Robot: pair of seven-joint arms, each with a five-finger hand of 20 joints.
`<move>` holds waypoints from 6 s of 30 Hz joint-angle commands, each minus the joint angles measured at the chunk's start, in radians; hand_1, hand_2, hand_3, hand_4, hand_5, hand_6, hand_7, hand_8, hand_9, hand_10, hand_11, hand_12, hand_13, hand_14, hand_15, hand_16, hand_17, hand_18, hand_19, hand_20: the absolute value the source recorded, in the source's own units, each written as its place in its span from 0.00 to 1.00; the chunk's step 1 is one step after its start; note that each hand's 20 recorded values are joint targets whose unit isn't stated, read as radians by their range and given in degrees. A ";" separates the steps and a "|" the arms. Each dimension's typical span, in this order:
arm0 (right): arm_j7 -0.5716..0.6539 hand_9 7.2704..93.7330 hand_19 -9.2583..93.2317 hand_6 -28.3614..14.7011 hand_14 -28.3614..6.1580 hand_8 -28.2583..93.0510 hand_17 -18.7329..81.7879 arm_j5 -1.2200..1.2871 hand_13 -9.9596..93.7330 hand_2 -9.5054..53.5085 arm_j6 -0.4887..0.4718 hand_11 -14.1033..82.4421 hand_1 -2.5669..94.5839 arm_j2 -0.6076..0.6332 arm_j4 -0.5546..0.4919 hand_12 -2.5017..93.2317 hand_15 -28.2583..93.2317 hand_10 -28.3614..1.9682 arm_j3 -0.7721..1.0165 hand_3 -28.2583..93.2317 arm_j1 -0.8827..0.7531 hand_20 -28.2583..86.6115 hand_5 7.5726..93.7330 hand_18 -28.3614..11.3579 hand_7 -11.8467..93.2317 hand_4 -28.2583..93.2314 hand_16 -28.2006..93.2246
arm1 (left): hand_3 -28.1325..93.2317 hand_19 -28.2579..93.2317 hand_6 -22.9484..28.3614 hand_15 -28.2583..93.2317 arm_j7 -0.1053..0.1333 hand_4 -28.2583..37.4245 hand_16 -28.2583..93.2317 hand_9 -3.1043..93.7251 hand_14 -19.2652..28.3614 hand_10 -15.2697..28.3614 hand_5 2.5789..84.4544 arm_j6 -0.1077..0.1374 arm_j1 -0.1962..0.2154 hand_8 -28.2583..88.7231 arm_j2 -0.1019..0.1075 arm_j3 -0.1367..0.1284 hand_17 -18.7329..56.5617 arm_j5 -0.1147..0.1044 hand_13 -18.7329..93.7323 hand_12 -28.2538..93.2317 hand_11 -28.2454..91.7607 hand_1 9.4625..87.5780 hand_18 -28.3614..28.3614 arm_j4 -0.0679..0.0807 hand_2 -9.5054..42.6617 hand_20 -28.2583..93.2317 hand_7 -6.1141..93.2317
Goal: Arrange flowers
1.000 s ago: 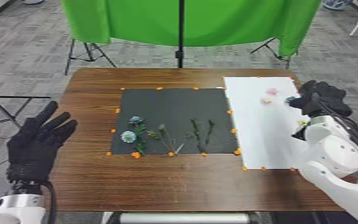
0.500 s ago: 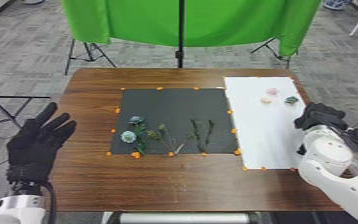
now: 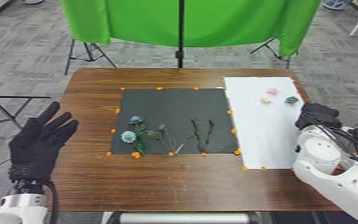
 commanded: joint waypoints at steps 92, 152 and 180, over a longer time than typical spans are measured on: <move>-0.116 0.62 0.86 0.70 0.48 0.12 0.35 0.073 0.61 0.00 0.033 0.37 0.42 -0.110 0.022 0.17 0.81 0.47 -0.337 0.91 0.396 0.66 0.60 0.16 0.26 0.00 0.33 | 0.88 0.70 0.64 0.65 0.020 0.01 0.16 0.41 1.00 0.83 0.46 0.064 0.066 0.17 0.029 0.036 0.13 -0.042 0.39 0.32 0.43 0.17 1.00 -0.023 0.33 0.32 0.16; -0.344 0.98 0.96 0.70 0.70 0.25 0.48 0.017 0.82 0.00 0.236 0.34 0.59 -0.411 -0.097 0.39 0.79 0.72 -0.465 0.82 0.321 0.61 0.92 0.21 0.28 0.00 0.43 | 0.88 0.71 0.64 0.65 -0.041 0.02 0.16 0.41 1.00 0.83 0.46 0.031 0.004 0.17 -0.004 0.066 0.13 -0.009 0.39 0.32 0.43 0.18 1.00 -0.001 0.32 0.31 0.16; -0.307 0.89 0.95 0.68 0.57 0.13 0.46 -0.025 0.78 0.00 0.239 0.54 0.37 -0.362 -0.109 0.23 0.85 0.59 -0.475 0.87 0.316 0.65 0.75 0.13 0.25 0.00 0.40 | 0.87 0.71 0.64 0.65 -0.093 0.03 0.16 0.41 1.00 0.83 0.46 0.007 -0.005 0.17 -0.043 0.051 0.13 0.027 0.39 0.32 0.43 0.18 1.00 0.001 0.33 0.31 0.16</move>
